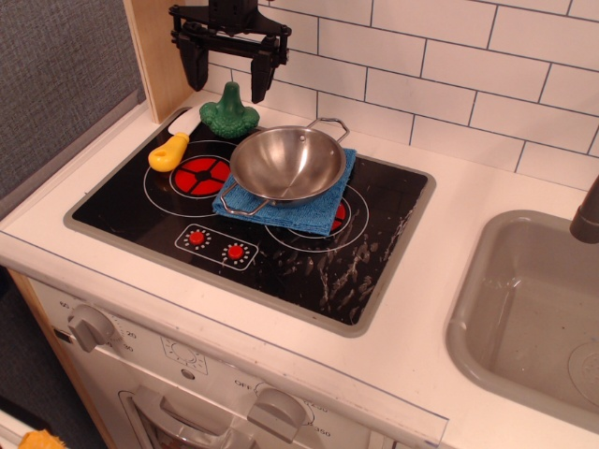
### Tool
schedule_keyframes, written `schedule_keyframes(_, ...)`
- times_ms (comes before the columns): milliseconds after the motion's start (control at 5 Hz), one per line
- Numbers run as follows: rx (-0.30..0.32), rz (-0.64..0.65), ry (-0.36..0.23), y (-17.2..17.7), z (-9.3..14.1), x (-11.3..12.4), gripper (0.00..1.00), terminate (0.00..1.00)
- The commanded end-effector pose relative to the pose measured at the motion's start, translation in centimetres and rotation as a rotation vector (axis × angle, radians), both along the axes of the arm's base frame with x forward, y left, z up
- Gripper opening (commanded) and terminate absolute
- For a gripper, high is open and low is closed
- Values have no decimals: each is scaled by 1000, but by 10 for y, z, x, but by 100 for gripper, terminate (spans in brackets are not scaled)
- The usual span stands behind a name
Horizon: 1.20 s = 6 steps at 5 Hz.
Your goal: Pick up the green peppers and move it from the back of the stove to the front of the stove.
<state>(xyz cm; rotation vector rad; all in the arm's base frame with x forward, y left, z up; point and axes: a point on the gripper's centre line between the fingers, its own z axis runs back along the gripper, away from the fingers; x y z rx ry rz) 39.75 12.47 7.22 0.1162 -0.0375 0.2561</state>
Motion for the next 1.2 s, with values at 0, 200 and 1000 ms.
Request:
schedule_keyframes(0,25,58,-50,30,5,14,100,0)
schedule_keyframes(200,40,62,-63,37,5,22,100,0)
schedule_keyframes(1000,30,32,-75,22,-4,22,0,0)
